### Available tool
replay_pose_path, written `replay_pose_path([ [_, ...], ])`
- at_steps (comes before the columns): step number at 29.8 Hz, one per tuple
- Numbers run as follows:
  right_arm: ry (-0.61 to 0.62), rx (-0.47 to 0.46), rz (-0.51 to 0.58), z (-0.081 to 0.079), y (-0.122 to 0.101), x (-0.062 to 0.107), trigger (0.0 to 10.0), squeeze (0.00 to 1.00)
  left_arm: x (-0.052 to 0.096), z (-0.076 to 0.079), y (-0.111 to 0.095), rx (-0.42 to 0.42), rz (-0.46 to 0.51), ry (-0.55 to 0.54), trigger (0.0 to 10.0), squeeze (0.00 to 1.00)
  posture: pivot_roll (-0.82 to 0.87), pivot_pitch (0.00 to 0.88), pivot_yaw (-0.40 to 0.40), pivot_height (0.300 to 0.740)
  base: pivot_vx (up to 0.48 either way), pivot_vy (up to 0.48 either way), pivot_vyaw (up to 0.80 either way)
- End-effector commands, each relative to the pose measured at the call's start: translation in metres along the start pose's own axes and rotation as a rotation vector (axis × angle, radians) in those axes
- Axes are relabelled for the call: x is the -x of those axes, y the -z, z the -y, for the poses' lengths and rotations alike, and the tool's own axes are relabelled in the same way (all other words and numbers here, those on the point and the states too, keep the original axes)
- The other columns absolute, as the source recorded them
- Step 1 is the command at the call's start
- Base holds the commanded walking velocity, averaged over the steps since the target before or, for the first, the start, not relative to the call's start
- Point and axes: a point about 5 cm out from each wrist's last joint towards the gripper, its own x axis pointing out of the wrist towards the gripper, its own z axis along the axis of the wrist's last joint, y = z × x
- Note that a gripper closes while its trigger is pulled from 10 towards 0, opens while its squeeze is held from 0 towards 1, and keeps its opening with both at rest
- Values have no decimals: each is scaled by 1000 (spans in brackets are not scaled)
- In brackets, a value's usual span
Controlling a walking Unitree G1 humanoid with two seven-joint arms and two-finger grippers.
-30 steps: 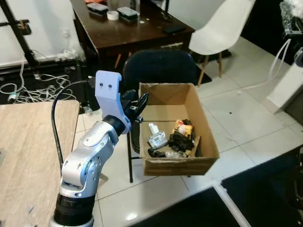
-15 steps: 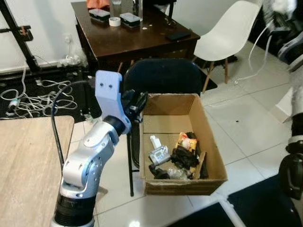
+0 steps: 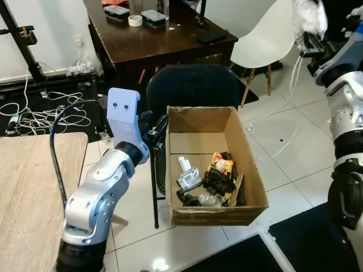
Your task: Picking trash to rubbish bin
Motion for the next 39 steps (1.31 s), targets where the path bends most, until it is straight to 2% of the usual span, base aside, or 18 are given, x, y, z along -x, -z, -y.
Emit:
replay_pose_path([
  [1, -10, -4, 37, -2, -8, -5, 10000, 0, 7, -4, 0, -18, -20, -11, 10000, 0, 194, 226, 1, 740, 0, 0, 0],
  [7, -28, -11, 42, -12, -4, -10, 10000, 0, 11, -9, -3, -35, -29, -23, 10000, 0, 219, 251, 8, 740, 0, 0, 0],
  [8, -56, -44, 47, -22, 2, -11, 10000, 0, 12, -10, -3, -40, -34, -30, 10000, 0, 227, 259, 9, 740, 0, 0, 0],
  [12, -69, -56, 50, -25, 4, -12, 10000, 0, 13, -11, -4, -42, -38, -33, 10000, 0, 227, 259, 9, 740, 0, 0, 0],
  [13, -158, -96, 37, -44, 13, -14, 10000, 0, 14, -11, -4, -42, -42, -32, 10000, 0, 232, 264, 8, 740, 0, 0, 0],
  [14, -196, -116, 32, -52, 18, -14, 10000, 0, 14, -11, -4, -42, -44, -32, 10000, 0, 232, 264, 8, 740, 0, 0, 0],
  [19, -325, -172, -1, -84, 38, -11, 10000, 0, 14, -7, -3, -66, -52, -14, 10000, 0, 232, 267, 5, 740, 0, 0, 0],
  [21, -353, -173, 0, -89, 40, -9, 10000, 0, 14, -6, -3, -58, -52, -9, 10000, 0, 229, 267, 8, 740, 0, 0, 0],
  [22, -409, -192, -2, -99, 45, -7, 10000, 0, 15, -1, -3, -30, -48, 33, 10000, 0, 229, 267, 8, 740, 0, 0, 0],
  [24, -428, -201, -3, -102, 47, -5, 10000, 0, 15, 2, -4, -21, -46, 52, 10000, 0, 229, 267, 8, 740, 0, 0, 0],
  [25, -488, -194, -15, -110, 53, 0, 10000, 0, 16, 11, -5, -3, -42, 131, 10000, 0, 223, 267, 13, 740, 0, 0, 0],
  [27, -509, -190, -21, -113, 55, 2, 10000, 0, 17, 15, -5, 3, -41, 165, 10000, 0, 223, 267, 13, 740, 0, 0, 0],
  [28, -520, -181, -51, -115, 62, 6, 10000, 0, 21, 28, -8, 3, -29, 266, 10000, 0, 218, 266, 14, 740, 0, 0, 0],
  [29, -516, -176, -70, -115, 65, 8, 10000, 0, 23, 35, -10, -1, -21, 321, 10000, 0, 218, 266, 14, 740, 0, 0, 0],
  [32, -524, -160, -105, -116, 74, 14, 10000, 0, 27, 48, -12, 11, -10, 416, 10000, 0, 220, 265, 14, 740, 0, 0, 0],
  [39, -564, -159, -158, -119, 92, 33, 10000, 0, 24, 53, -10, 17, -14, 418, 10000, 0, 217, 260, 17, 740, 0, 0, 0],
])
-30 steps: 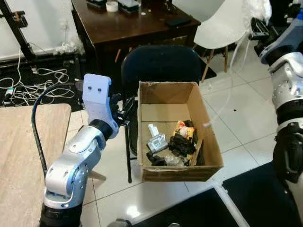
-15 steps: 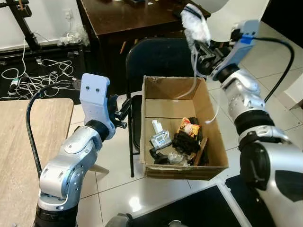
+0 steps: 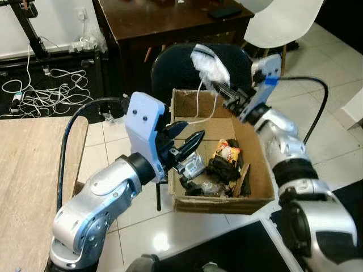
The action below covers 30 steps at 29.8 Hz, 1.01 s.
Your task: Picking trash to rubbish bin
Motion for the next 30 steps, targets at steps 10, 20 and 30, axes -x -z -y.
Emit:
replay_pose_path([
  [10, -21, 24, -196, -8, 26, 23, 10000, 0, 1, -2, 3, 0, -21, -1, 10000, 0, 222, 253, 7, 740, 0, 0, 0],
  [20, 112, 91, -499, 2, 51, 73, 10000, 937, 2, -4, 4, 2, -21, -14, 10000, 0, 218, 242, 9, 740, 0, 0, 0],
  [30, 290, 106, -646, 11, 52, 97, 10000, 1000, 1, -7, 5, -1, -21, -14, 10000, 0, 213, 215, 8, 740, 0, 0, 0],
])
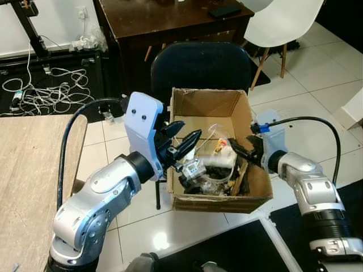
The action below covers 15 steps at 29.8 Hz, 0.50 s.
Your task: Picking trash to rubbish bin
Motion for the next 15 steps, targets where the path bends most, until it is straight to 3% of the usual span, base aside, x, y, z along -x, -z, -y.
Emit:
replay_pose_path([
  [1, 33, 3, -37, 5, 5, 5, 10000, 1000, 0, 0, 3, -3, -11, 12, 10000, 0, 212, 210, 6, 740, 0, 0, 0],
  [5, 105, 46, -61, 13, 4, 10, 10000, 1000, 0, -4, 4, -1, -8, -33, 10000, 0, 208, 204, 3, 740, 0, 0, 0],
  [6, 129, 57, -61, 14, 2, 11, 10000, 0, 0, -7, 5, 0, -11, -59, 10000, 0, 201, 195, 0, 740, 0, 0, 0],
  [7, 129, 57, -61, 14, 2, 11, 10000, 0, 0, -7, 5, 0, -11, -59, 10000, 0, 201, 195, 0, 740, 0, 0, 0],
  [8, 166, 70, 14, 17, -8, 11, 10000, 0, 0, -13, 7, -3, -13, -119, 10000, 0, 196, 188, 1, 740, 0, 0, 0],
  [9, 228, 42, 156, 19, -27, 12, 10000, 0, 1, -21, 9, 10, -18, -188, 10000, 0, 188, 183, 0, 740, 0, 0, 0],
  [10, 228, 42, 156, 19, -27, 12, 10000, 0, 1, -21, 9, 10, -18, -188, 10000, 0, 188, 183, 0, 740, 0, 0, 0],
  [11, 288, -4, 306, 20, -45, 16, 10000, 0, 3, -30, 14, 11, -41, -257, 10000, 0, 178, 177, -2, 740, 0, 0, 0],
  [13, 325, -92, 476, 5, -66, 22, 10000, 0, 10, -43, 19, -5, -64, -346, 10000, 0, 157, 158, -7, 740, 0, 0, 0],
  [14, 325, -92, 476, 5, -66, 22, 10000, 0, 10, -43, 19, -5, -64, -346, 10000, 0, 157, 158, -7, 740, 0, 0, 0],
  [15, 314, -114, 506, -6, -70, 22, 10000, 0, 13, -46, 21, 5, -64, -371, 10000, 0, 144, 147, -10, 740, 0, 0, 0],
])
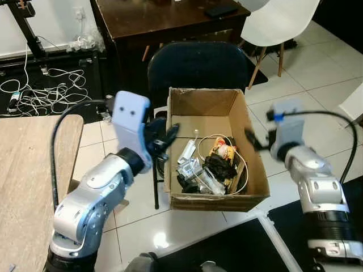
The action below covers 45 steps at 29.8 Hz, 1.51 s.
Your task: Picking trash to rubbish bin
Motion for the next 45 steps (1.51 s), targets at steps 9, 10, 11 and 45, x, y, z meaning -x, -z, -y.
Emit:
replay_pose_path([
  [9, -78, -93, 18, -50, 20, 28, 10000, 0, 1, -9, 15, 14, -16, -71, 10000, 0, 110, 102, -21, 740, 0, 0, 0],
  [10, -78, -93, 18, -50, 20, 28, 10000, 0, 1, -9, 15, 14, -16, -71, 10000, 0, 110, 102, -21, 740, 0, 0, 0],
  [11, -78, -100, 2, -52, 25, 31, 10000, 0, 0, -11, 17, 12, -20, -86, 10000, 0, 106, 99, -24, 740, 0, 0, 0],
  [45, -60, -127, -79, -62, 43, 54, 10000, 0, -7, -8, 28, 0, -55, -116, 10000, 0, 83, 125, -22, 740, 0, -214, 0],
])
